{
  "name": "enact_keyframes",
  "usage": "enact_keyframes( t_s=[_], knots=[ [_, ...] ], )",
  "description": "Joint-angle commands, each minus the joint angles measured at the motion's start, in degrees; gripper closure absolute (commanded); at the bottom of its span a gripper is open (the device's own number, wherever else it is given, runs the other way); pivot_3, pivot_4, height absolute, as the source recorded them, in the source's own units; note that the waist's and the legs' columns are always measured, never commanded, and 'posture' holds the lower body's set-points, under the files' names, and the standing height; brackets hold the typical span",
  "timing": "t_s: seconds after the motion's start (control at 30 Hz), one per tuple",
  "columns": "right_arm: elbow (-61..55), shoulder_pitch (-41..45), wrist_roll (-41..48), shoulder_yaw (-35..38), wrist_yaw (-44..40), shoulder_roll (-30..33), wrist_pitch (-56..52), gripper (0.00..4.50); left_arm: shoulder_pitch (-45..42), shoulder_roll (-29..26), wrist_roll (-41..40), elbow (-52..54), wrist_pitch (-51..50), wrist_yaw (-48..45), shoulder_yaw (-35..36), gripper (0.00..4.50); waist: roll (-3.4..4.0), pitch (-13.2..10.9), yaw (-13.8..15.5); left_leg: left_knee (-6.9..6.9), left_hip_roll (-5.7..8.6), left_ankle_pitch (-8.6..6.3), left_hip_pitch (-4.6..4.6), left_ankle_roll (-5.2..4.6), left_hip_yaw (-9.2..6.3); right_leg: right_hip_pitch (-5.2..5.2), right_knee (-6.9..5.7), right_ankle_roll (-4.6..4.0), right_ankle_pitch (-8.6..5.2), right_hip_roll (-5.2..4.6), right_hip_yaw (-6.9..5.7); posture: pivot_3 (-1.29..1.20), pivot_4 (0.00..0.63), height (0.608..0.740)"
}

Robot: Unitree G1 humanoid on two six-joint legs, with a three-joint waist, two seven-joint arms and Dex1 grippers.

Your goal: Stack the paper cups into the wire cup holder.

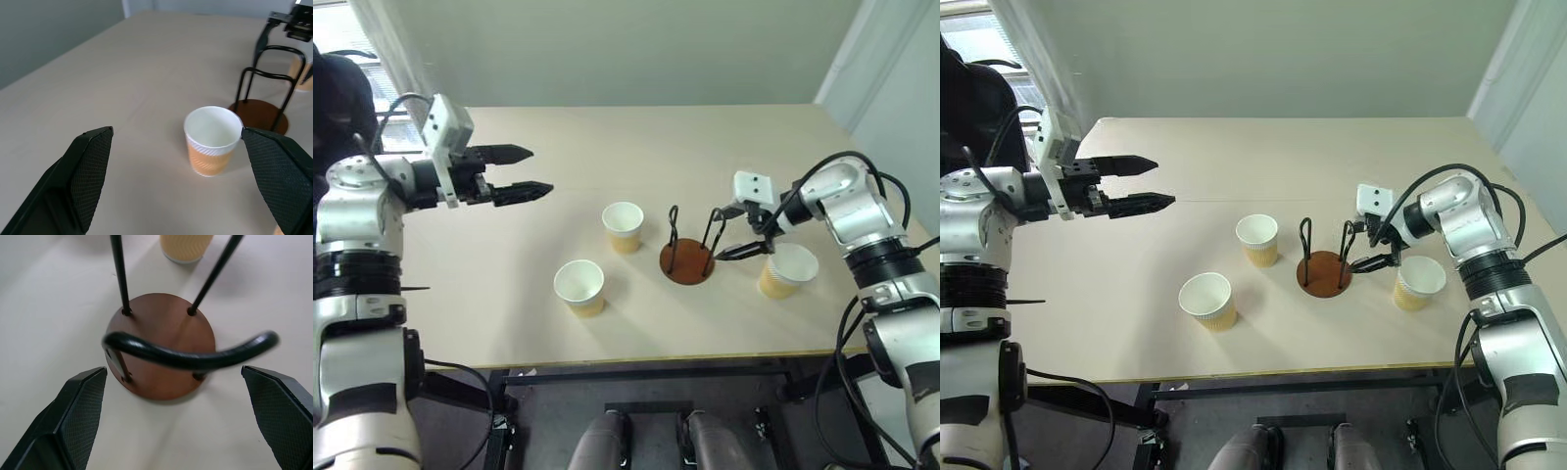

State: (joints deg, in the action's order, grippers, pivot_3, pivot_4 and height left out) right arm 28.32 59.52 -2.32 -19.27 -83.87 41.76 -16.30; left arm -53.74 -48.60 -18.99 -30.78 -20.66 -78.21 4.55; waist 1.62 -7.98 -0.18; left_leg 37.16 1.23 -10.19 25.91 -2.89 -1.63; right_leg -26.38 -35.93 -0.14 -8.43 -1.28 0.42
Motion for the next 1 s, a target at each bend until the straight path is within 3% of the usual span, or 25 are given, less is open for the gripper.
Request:
enact_keyframes(
  t_s=[0.03, 0.2, 0.33, 0.5, 0.77, 1.0],
  knots=[
    [-6.9, -0.5, 1.8, 3.9, -2.8, 5.9, -2.7, 0.03, 0.5, 0.1, -0.7, 4.1, -1.1, -5.5, -3.0, 0.0, 0.0, 0.0, 0.2, 0.01, 0.0, -0.01, 0.05, -0.03, -0.01, 0.01, 0.01, 0.02, 0.01, 0.0, -0.01, 0.0, 0.15, 0.74],
    [-16.5, -2.8, 5.7, 6.9, -6.0, 12.5, -9.8, 0.03, 0.8, 0.6, -1.1, 7.3, -2.3, -13.8, -8.8, 0.0, -0.03, 0.0, 0.0, 0.03, -0.01, -0.09, 0.01, 0.03, -0.01, 0.02, 0.01, 0.03, 0.01, 0.0, -0.02, 0.0, 0.15, 0.74],
    [-28.0, -8.7, 10.5, 9.2, -8.3, 20.4, -16.8, 0.03, -2.3, 0.8, -2.9, 6.0, 0.7, -14.3, -15.8, 0.0, -0.03, 0.0, 0.2, 0.03, -0.07, -0.07, -0.05, 0.07, -0.01, 0.06, 0.0, 0.04, 0.0, 0.02, -0.05, 0.0, 0.15, 0.74],
    [-36.9, -15.8, 14.7, 12.1, -8.2, 26.6, -20.8, 0.03, -5.8, 1.9, -4.0, 2.1, 3.5, -14.3, -19.1, 0.0, -0.05, 0.0, 0.2, 0.07, -0.07, -0.05, 0.0, 0.19, -0.01, 0.14, 0.03, 0.13, -0.02, 0.02, -0.08, 0.0, 0.15, 0.74],
    [-39.3, -23.2, 12.5, 13.7, -4.2, 31.3, -15.3, 0.03, -8.8, 3.7, -3.9, -3.0, 7.2, -14.3, -21.4, 0.0, -0.05, 0.0, 0.1, 0.2, -0.04, -0.08, -0.06, 0.27, -0.02, 0.32, 0.06, 0.45, 0.07, 0.02, -0.01, 0.0, 0.15, 0.74],
    [-37.4, -25.3, 8.9, 11.8, -2.2, 31.7, -8.9, 0.03, -8.9, 4.0, -3.9, -3.5, 8.4, -14.3, -21.4, 0.0, -0.05, 0.0, 0.2, 0.29, 0.04, -0.07, 0.01, 0.09, -0.06, 0.34, 0.1, 0.85, -0.05, 0.02, 0.06, 0.0, 0.15, 0.74]
  ],
)
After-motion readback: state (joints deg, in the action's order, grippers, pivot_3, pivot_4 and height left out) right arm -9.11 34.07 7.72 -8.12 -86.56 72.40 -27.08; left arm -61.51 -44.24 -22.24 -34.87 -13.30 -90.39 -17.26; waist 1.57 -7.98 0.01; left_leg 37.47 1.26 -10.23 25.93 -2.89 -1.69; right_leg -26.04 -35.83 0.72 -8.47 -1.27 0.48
